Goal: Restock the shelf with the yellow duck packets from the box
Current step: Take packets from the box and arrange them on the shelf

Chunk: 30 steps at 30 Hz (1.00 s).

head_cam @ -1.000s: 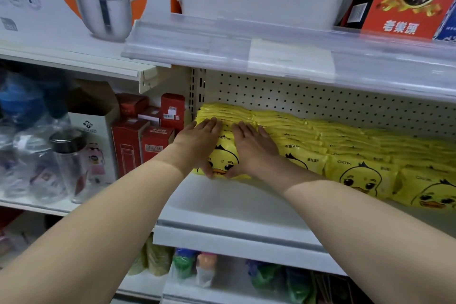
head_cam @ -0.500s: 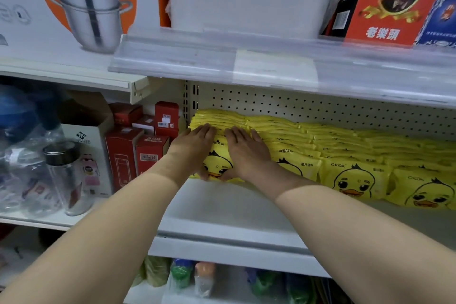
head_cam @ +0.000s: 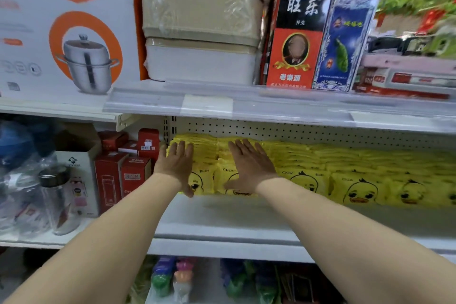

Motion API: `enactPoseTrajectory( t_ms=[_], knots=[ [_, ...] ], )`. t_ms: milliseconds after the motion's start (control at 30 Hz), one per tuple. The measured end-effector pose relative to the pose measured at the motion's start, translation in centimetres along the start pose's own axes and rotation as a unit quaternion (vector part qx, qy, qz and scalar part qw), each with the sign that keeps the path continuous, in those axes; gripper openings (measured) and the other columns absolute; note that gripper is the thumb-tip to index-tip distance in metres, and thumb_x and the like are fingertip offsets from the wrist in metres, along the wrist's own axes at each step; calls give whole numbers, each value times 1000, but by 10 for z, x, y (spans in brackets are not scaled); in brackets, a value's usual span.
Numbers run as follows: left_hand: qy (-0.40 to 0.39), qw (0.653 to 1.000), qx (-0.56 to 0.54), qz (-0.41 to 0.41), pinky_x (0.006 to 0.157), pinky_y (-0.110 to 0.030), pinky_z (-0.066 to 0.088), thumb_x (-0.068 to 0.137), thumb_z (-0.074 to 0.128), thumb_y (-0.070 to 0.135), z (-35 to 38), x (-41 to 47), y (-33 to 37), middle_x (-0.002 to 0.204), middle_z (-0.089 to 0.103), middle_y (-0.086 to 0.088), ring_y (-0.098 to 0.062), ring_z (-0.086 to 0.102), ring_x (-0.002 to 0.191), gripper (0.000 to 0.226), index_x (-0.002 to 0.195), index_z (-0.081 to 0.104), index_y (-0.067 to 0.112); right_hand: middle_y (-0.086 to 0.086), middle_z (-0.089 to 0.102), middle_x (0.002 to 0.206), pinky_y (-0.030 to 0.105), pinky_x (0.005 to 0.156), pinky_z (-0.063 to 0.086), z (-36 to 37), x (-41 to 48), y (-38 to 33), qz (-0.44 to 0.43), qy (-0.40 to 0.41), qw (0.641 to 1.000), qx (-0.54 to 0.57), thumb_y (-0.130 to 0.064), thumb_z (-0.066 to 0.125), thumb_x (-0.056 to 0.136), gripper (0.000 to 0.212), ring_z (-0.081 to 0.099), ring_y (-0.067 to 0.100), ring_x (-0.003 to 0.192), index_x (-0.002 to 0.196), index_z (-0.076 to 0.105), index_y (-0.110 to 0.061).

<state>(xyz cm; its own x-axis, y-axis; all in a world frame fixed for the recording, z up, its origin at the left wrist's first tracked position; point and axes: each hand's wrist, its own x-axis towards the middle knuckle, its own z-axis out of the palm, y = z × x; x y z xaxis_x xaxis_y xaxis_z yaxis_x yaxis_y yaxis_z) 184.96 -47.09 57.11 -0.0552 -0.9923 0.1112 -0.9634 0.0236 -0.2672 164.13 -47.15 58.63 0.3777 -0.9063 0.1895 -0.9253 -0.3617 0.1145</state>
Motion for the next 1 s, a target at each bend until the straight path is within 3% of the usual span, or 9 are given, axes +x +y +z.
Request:
enactPoseTrajectory(
  t_ms=[100, 200, 267, 333, 400, 567, 767, 867, 1000],
  knots=[
    [-19, 995, -93, 6, 121, -51, 10, 64, 81, 58, -29, -20, 25, 163, -10, -9, -32, 0, 150, 137, 154, -13, 17, 4, 4, 167, 44, 124, 5, -17, -36, 26, 30, -11, 1000, 3, -66, 68, 78, 114, 1, 24, 153, 158, 1, -22],
    [-41, 979, -200, 14, 116, -51, 27, 62, 87, 47, -54, -43, 59, 163, -10, -3, -32, 9, 149, 135, 155, -8, 26, 4, 23, 160, 43, 115, 31, -31, -82, 52, 67, -16, 997, 31, -59, 76, 75, 105, 24, 28, 146, 155, 15, -27],
    [-33, 973, -227, 28, 115, -49, 30, 62, 88, 46, -66, -62, 86, 164, 1, -6, -32, 15, 148, 132, 156, -3, 25, 6, 33, 153, 45, 106, 43, -37, -116, 72, 83, -11, 995, 50, -57, 78, 73, 103, 36, 31, 139, 153, 21, -29],
    [-23, 967, -249, 36, 112, -45, 36, 63, 86, 49, -78, -84, 114, 159, 24, -12, -33, 29, 143, 127, 156, 5, 21, 9, 41, 147, 46, 98, 50, -40, -149, 94, 93, -8, 994, 55, -59, 79, 71, 102, 46, 33, 131, 152, 24, -29],
    [-20, 963, -268, 28, 110, -44, 38, 64, 85, 52, -90, -106, 142, 152, 37, -12, -33, 36, 138, 119, 154, 15, 17, 11, 44, 146, 43, 97, 51, -42, -181, 115, 105, -17, 992, 63, -60, 78, 71, 102, 49, 33, 128, 152, 25, -28],
    [-20, 949, -314, 32, 113, -43, 32, 69, 85, 40, -114, -164, 208, 158, 26, -10, -32, 29, 143, 110, 155, 17, 23, 9, 28, 159, 44, 99, 49, -52, -262, 166, 119, -47, 989, 75, -54, 76, 78, 101, 44, 32, 136, 155, 16, -29],
    [-37, 963, -267, 3, 111, -46, 36, 66, 86, 47, -123, -229, 278, 160, 16, -14, -37, 31, 140, 109, 152, 24, 25, 9, 45, 146, 46, 92, 53, -56, -351, 212, 112, -70, 990, 56, -55, 75, 79, 96, 52, 32, 125, 153, 22, -26],
    [-37, 959, -282, -9, 107, -44, 41, 63, 88, 44, -129, -260, 308, 153, 27, -14, -36, 39, 134, 105, 149, 32, 22, 8, 45, 146, 46, 95, 52, -56, -389, 230, 105, -89, 989, 58, -53, 76, 79, 99, 50, 31, 128, 154, 19, -24],
    [-52, 952, -300, -34, 92, -41, 51, 66, 88, 38, -137, -294, 335, 142, 36, -13, -34, 53, 117, 92, 142, 39, 23, 4, 44, 149, 41, 96, 51, -56, -426, 248, 96, -100, 989, 61, -50, 77, 79, 91, 48, 27, 130, 151, 30, -21]
  ],
)
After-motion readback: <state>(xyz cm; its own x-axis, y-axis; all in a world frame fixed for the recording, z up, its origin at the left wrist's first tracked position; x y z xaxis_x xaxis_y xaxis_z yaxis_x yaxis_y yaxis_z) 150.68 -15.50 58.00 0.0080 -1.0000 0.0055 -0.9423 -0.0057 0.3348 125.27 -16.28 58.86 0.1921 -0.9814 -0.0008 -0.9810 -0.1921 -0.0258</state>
